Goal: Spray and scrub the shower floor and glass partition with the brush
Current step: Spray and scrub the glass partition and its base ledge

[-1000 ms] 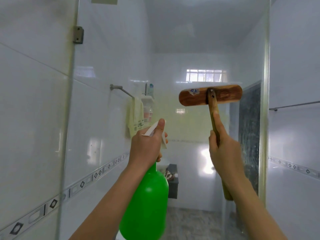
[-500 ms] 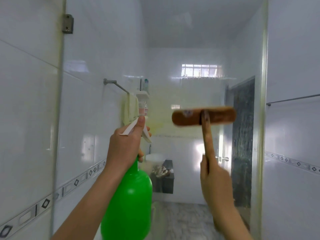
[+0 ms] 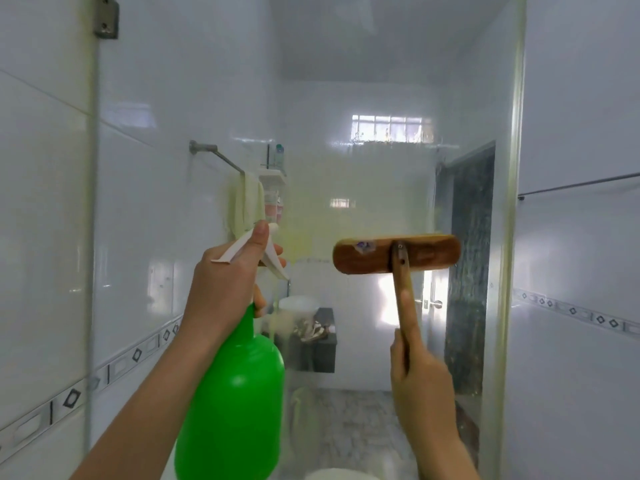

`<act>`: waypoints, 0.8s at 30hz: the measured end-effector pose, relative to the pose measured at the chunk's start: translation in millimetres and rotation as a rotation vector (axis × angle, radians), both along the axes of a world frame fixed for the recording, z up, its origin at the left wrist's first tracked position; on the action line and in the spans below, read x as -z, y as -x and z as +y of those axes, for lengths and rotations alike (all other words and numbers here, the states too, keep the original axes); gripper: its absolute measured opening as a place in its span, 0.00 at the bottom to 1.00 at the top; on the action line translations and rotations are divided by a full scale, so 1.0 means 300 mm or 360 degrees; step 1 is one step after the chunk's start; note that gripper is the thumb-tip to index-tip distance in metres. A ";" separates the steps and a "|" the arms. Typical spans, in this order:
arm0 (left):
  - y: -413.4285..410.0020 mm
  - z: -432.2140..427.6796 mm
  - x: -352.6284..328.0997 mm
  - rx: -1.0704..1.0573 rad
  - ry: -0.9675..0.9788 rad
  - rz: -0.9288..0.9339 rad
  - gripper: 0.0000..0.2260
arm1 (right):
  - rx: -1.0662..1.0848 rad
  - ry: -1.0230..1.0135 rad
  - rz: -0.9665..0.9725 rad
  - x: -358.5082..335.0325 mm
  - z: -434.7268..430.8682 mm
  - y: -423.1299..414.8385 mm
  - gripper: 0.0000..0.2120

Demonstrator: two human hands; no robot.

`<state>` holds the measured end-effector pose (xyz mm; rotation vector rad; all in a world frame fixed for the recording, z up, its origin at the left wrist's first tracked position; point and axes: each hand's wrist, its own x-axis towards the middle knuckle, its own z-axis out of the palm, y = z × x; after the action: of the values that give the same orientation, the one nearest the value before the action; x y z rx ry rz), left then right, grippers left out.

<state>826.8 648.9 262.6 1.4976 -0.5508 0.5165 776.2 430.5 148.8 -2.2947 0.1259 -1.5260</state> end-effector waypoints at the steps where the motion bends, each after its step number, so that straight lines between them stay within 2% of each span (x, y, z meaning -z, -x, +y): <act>1: 0.002 0.000 0.001 -0.0009 -0.0008 0.0007 0.22 | -0.0004 0.0014 -0.0016 -0.037 -0.015 -0.011 0.34; 6: 0.012 -0.016 0.002 -0.0015 -0.0005 0.0016 0.23 | 0.0052 -0.0020 -0.0278 -0.428 -0.101 -0.039 0.28; 8: 0.014 -0.027 -0.001 -0.0008 0.0016 0.0007 0.22 | 0.0085 0.0009 -0.0227 -0.379 -0.109 -0.015 0.29; 11: 0.014 -0.033 -0.004 0.0030 0.0065 -0.0012 0.22 | 0.0061 -0.0128 0.0048 -0.077 -0.068 0.049 0.32; 13: 0.018 -0.033 0.001 0.0065 0.0092 -0.0025 0.22 | 0.0081 -0.0215 0.0149 0.045 -0.039 0.081 0.32; 15: 0.022 -0.037 0.003 0.0074 0.0080 -0.0026 0.25 | 0.0077 -0.0220 0.0075 -0.005 -0.075 0.059 0.29; 18: 0.018 -0.038 0.003 0.0076 0.0083 -0.0035 0.26 | 0.0120 -0.0135 -0.0186 -0.251 -0.137 0.025 0.28; 20: 0.018 -0.039 0.006 0.0069 0.0095 -0.0036 0.25 | 0.0163 -0.0143 -0.0272 -0.332 -0.176 0.026 0.27; 22: 0.023 -0.042 0.007 0.0080 0.0126 -0.0040 0.25 | 0.0129 -0.0310 -0.0193 -0.257 -0.164 0.035 0.23; 24: 0.032 -0.047 0.005 0.0089 0.0134 -0.0038 0.25 | 0.0105 -0.0476 -0.0031 -0.080 -0.118 0.060 0.22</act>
<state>817.3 634.8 261.2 1.3936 -0.5812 0.5085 758.3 394.9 172.7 -2.0565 0.4001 -1.4502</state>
